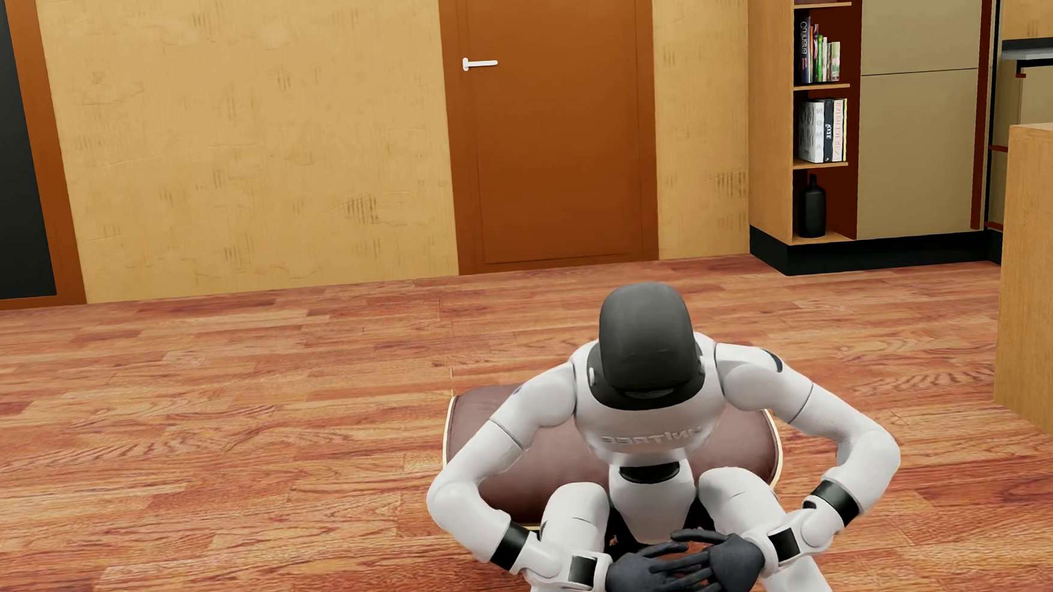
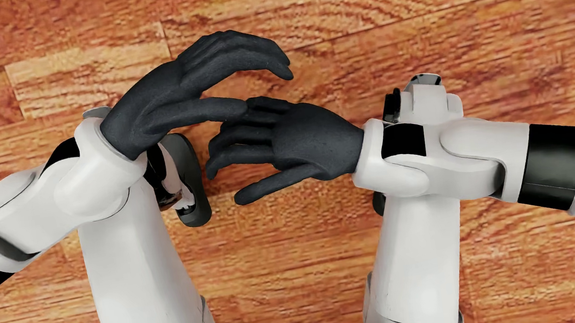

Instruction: Sit down on the chair

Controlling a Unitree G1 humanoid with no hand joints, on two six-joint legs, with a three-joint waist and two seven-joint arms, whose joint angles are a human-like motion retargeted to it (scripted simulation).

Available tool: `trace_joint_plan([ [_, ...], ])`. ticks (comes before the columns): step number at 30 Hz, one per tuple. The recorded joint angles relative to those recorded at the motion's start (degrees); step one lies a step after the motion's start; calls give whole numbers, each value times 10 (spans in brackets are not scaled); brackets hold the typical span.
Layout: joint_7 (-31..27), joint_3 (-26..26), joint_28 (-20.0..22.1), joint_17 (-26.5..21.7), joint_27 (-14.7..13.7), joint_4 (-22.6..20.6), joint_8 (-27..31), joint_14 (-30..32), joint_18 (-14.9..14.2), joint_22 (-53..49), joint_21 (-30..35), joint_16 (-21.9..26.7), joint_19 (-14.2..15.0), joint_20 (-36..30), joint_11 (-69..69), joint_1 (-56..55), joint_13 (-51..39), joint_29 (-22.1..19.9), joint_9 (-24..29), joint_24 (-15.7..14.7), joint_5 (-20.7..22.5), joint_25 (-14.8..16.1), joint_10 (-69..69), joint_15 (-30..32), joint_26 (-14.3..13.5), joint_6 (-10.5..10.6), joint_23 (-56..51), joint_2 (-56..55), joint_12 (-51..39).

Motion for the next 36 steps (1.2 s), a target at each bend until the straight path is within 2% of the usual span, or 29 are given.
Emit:
trace_joint_plan([
  [2, -1, -1, 1, -1, 2, 1, 4, 18, 1, 2, -33, -6, 1, 24, 17, 5, 35, 3, -1, 6, -1, -7, 15, 12, 1, 1, 6, 4, 30],
  [5, 6, -1, -43, 28, 10, -1, 2, 56, 7, 54, -133, -53, -3, 65, 4, 50, 146, 50, -20, 31, -5, -24, -3, 41, 20, -1, 57, 44, 91],
  [8, 11, -1, -102, 95, 11, -4, 0, 62, 16, 136, -239, -134, -14, 132, 12, 106, 254, 133, -50, 76, -5, -55, 3, 45, 38, 3, 140, 101, 173],
  [10, 13, -1, -114, 160, 9, -4, -5, 62, 22, 208, -332, -213, -19, 188, 14, 145, 341, 180, -77, 113, -8, -80, 5, 41, 43, 7, 215, 144, 240],
  [11, 15, -1, -101, 192, 15, -6, -7, 64, 25, 242, -381, -249, -20, 216, 13, 160, 387, 182, -91, 118, -11, -84, 3, 41, 47, 7, 250, 160, 273],
  [13, 16, 0, -52, 245, 34, -9, -10, 68, 28, 309, -468, -311, -23, 271, 8, 183, 469, 126, -113, 102, -11, -66, -4, 45, 49, 5, 309, 182, 326],
  [14, 17, 1, -22, 266, 47, -13, -12, 70, 31, 342, -504, -337, -25, 293, 5, 193, 504, 96, -119, 92, -10, -47, -7, 47, 55, 5, 336, 191, 347],
  [15, 17, 2, 9, 288, 61, -17, -13, 72, 36, 384, -534, -362, -26, 308, 3, 202, 534, 67, -126, 69, -11, -21, -10, 51, 60, 6, 368, 198, 366],
  [16, 17, 3, 24, 310, 78, -20, -13, 75, 40, 433, -558, -383, -24, 320, 0, 211, 557, 57, -132, 47, -11, 6, -12, 54, 71, 9, 409, 208, 382],
  [17, 20, 1, 15, 330, 95, -27, -18, 75, 46, 491, -582, -398, -31, 329, -2, 223, 572, 67, -136, 34, -13, 38, -14, 56, 88, 9, 464, 217, 396],
  [18, 21, 1, -19, 346, 114, -28, -19, 76, 52, 559, -599, -406, -27, 336, -4, 232, 577, 97, -140, 30, -12, 71, -15, 58, 111, 11, 529, 226, 403],
  [19, 22, 2, -68, 357, 137, -29, -21, 75, 59, 633, -611, -409, -25, 335, -7, 242, 580, 135, -143, 35, -11, 88, -15, 59, 137, 13, 598, 237, 407],
  [20, 25, 2, -123, 361, 154, -29, -24, 74, 65, 712, -618, -408, -26, 326, -7, 251, 587, 172, -148, 56, -11, 90, -14, 59, 157, 14, 665, 245, 407],
  [21, 27, 3, -188, 362, 163, -29, -26, 72, 70, 784, -621, -409, -26, 312, -8, 259, 598, 213, -152, 96, -10, 75, -13, 60, 168, 15, 724, 253, 404],
  [22, 28, 3, -236, 361, 162, -31, -28, 72, 74, 838, -621, -414, -25, 290, -8, 265, 612, 247, -156, 154, -12, 51, -13, 59, 164, 17, 770, 260, 405],
  [23, 29, 3, -281, 360, 160, -34, -29, 71, 77, 865, -624, -426, -25, 268, -9, 269, 634, 295, -162, 219, -15, 8, -12, 58, 156, 20, 800, 266, 416],
  [24, 30, 3, -306, 361, 148, -33, -30, 71, 78, 879, -627, -438, -26, 263, -10, 271, 660, 337, -165, 258, -14, -34, -12, 59, 150, 21, 807, 269, 433],
  [25, 30, 3, -316, 362, 137, -32, -31, 71, 77, 884, -637, -448, -27, 274, -10, 273, 690, 371, -170, 265, -14, -56, -12, 58, 151, 21, 805, 272, 459],
  [26, 30, 3, -302, 366, 127, -31, -30, 71, 76, 886, -649, -455, -28, 291, -11, 274, 721, 381, -174, 251, -14, -70, -12, 58, 154, 23, 798, 273, 484],
  [28, 31, 3, -296, 381, 122, -31, -30, 72, 71, 863, -680, -458, -28, 316, -10, 276, 778, 392, -182, 211, -18, -58, -14, 57, 152, 23, 781, 275, 525],
  [29, 31, 3, -292, 390, 117, -31, -30, 72, 68, 846, -688, -460, -29, 321, -10, 279, 795, 385, -183, 203, -19, -61, -15, 57, 147, 23, 776, 277, 536],
  [32, 34, 4, -299, 408, 118, -31, -30, 74, 64, 804, -688, -466, -31, 314, -10, 289, 811, 374, -183, 210, -23, -51, -19, 56, 134, 22, 758, 285, 531],
  [33, 34, 3, -295, 406, 114, -32, -30, 75, 64, 802, -684, -470, -31, 307, -10, 292, 804, 389, -184, 208, -25, -62, -20, 56, 135, 22, 753, 288, 523],
  [34, 34, 3, -287, 400, 111, -31, -31, 75, 64, 805, -672, -473, -31, 300, -10, 294, 793, 396, -185, 200, -25, -68, -20, 56, 140, 23, 749, 290, 514],
  [36, 34, 2, -261, 387, 109, -32, -31, 74, 66, 811, -648, -477, -32, 291, -10, 299, 763, 382, -184, 192, -24, -70, -20, 56, 141, 25, 750, 294, 494],
])
